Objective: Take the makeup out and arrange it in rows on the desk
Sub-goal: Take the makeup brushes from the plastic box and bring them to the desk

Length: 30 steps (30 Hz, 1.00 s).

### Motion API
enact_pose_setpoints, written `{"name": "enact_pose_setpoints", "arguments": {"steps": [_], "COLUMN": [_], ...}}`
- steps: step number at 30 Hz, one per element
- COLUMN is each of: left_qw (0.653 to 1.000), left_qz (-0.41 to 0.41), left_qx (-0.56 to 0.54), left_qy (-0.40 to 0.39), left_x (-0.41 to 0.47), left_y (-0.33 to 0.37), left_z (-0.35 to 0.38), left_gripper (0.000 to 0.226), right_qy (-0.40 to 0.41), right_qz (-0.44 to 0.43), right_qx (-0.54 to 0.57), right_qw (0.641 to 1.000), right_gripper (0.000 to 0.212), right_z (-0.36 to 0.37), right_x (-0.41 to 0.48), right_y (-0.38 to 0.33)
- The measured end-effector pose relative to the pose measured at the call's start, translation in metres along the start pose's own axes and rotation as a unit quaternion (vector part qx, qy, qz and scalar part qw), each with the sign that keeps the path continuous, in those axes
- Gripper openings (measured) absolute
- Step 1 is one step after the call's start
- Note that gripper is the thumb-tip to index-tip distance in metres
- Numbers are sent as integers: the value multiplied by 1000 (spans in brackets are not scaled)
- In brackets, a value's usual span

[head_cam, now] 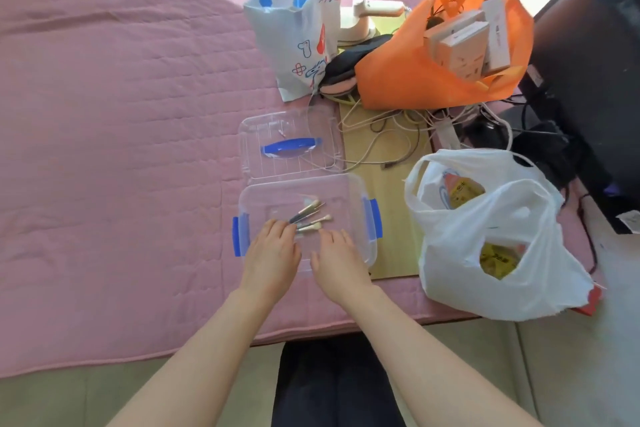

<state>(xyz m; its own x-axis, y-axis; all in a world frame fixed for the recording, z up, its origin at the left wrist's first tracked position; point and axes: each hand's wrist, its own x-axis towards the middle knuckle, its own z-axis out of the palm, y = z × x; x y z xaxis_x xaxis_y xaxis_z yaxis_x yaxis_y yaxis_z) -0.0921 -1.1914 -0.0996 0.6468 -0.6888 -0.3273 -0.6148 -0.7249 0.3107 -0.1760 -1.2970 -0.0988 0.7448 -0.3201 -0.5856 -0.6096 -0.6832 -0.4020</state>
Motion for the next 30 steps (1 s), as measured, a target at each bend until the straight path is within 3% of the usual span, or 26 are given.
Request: {"name": "enact_pose_setpoints", "arguments": {"steps": [6, 11, 13, 16, 19, 22, 27, 30], "left_qw": [997, 982, 983, 990, 988, 986, 986, 989], "left_qz": [-57, -143, -143, -84, -33, -27, -21, -20], "left_qx": [-25, -92, -69, 28, 105, 135, 136, 126], "left_qy": [-56, -84, -94, -111, -107, -98, -99, -80], "left_x": [60, 96, 105, 117, 126, 132, 136, 132], "left_y": [-35, -51, -57, -63, -66, -69, -70, -70], "left_z": [50, 94, 108, 126, 136, 144, 147, 145], "left_gripper": [32, 26, 25, 21, 18, 18, 20, 21], "right_qy": [-61, -81, -76, -51, -24, 5, 47, 68], "right_qz": [107, 217, 260, 355, 416, 454, 486, 510], "right_qx": [110, 284, 349, 478, 527, 482, 427, 442], "right_qw": [986, 931, 897, 802, 741, 749, 761, 734], "right_gripper": [35, 29, 24, 6, 18, 32, 31, 27], "right_z": [39, 77, 89, 106, 119, 128, 130, 128], "right_x": [78, 126, 139, 154, 168, 178, 182, 186], "right_y": [13, 20, 22, 26, 31, 34, 33, 34]}}
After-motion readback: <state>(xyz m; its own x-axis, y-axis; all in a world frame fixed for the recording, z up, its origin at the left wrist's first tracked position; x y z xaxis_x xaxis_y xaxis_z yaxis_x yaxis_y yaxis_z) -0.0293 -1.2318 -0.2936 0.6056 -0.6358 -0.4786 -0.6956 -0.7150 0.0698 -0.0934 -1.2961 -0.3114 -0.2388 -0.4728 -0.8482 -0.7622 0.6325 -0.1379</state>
